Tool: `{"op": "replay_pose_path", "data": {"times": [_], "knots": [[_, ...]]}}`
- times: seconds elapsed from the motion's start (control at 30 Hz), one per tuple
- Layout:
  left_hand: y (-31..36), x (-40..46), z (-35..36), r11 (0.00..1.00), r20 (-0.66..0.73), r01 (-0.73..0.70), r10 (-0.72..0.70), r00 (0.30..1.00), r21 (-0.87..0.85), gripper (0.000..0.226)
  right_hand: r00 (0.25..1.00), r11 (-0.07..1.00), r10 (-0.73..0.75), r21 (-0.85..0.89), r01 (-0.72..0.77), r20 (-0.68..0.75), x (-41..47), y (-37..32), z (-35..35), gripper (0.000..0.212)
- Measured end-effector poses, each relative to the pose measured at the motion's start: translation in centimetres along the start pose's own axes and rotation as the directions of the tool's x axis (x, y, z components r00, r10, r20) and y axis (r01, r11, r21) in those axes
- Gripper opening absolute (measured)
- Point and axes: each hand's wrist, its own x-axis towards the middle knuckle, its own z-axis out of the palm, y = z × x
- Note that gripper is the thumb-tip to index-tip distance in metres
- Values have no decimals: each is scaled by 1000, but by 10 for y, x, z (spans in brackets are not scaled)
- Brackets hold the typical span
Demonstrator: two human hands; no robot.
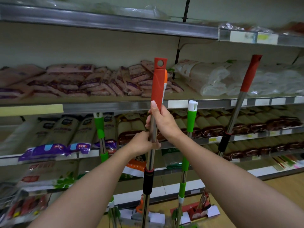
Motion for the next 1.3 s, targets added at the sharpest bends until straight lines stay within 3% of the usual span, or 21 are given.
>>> {"op": "replay_pose_path", "data": {"times": [0.2, 0.47, 0.7, 0.93, 1.0, 1.1, 1.3], "knots": [[18, -21, -2, 996, -121, -28, 18, 993, -86, 12, 996, 997, -80, 22, 80, -27, -13, -27, -4, 41], [29, -40, 2, 998, -158, -41, 33, 987, -46, 18, 995, 995, -95, 6, 95, -6, -33, -33, -6, 32], [20, -56, 10, 995, -187, -33, 15, 982, -92, 22, 993, 984, -116, 137, 117, -14, -38, -35, 9, 33], [20, -88, -2, 994, -150, -19, 3, 989, -108, 4, 987, 981, -161, 104, 163, -21, -54, -50, 36, 33], [18, -102, -5, 994, -177, -13, -7, 984, -109, 10, 983, 979, -180, 95, 182, -23, -61, -56, 49, 35], [17, -123, -17, 997, -212, -35, 18, 977, -75, 19, 967, 968, -235, 63, 241, -97, -73, -69, 69, 37], [26, -176, -61, 988, -272, -120, 142, 952, 95, 8, 912, 933, -330, 65, 355, -243, -88, -121, 114, 35]]}}
